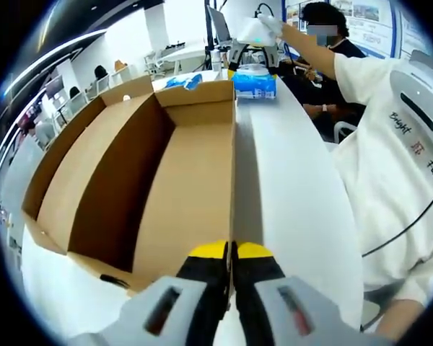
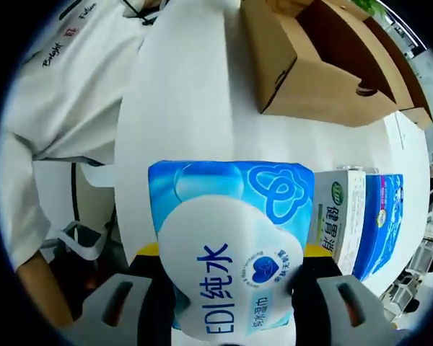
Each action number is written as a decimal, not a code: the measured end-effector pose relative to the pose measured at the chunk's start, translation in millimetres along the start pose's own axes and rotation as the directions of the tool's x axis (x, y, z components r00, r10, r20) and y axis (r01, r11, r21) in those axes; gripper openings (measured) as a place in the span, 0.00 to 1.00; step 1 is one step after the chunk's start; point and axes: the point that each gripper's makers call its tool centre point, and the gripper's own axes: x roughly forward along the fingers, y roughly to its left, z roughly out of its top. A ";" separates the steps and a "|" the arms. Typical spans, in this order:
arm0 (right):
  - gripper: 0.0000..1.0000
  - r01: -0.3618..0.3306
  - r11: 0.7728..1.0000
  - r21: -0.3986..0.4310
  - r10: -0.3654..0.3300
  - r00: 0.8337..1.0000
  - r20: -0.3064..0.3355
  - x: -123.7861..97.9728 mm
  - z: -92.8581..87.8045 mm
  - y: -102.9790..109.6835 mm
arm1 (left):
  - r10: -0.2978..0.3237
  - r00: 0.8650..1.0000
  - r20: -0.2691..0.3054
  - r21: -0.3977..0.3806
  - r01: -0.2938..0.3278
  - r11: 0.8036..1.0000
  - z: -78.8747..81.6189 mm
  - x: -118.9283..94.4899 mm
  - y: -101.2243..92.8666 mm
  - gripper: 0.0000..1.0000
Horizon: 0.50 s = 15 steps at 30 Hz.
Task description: Operate the shoe box by opening the lid, removing the specified soft item, and placing it in the target area until the item is outside and the box remains undamaged.
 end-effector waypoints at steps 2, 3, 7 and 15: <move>0.65 -0.010 1.000 0.000 0.010 1.000 0.008 3.4 1.8 0.1 | 0.003 1.000 0.003 -0.003 -0.003 1.000 0.0 0.0 1.0 0.01; 0.65 -0.019 1.000 -0.006 0.019 1.000 0.011 6.3 3.3 1.0 | 0.005 1.000 0.005 0.002 -0.005 1.000 0.1 0.1 1.2 0.01; 0.65 -0.029 1.000 -0.006 0.029 1.000 0.010 12.5 5.0 -1.3 | 0.004 1.000 0.003 0.006 -0.004 1.000 0.1 0.4 1.5 0.01; 0.65 -0.031 0.999 -0.026 0.031 1.000 -0.004 16.5 1.8 -5.8 | 0.005 1.000 0.004 0.005 -0.005 1.000 0.7 0.8 1.6 0.01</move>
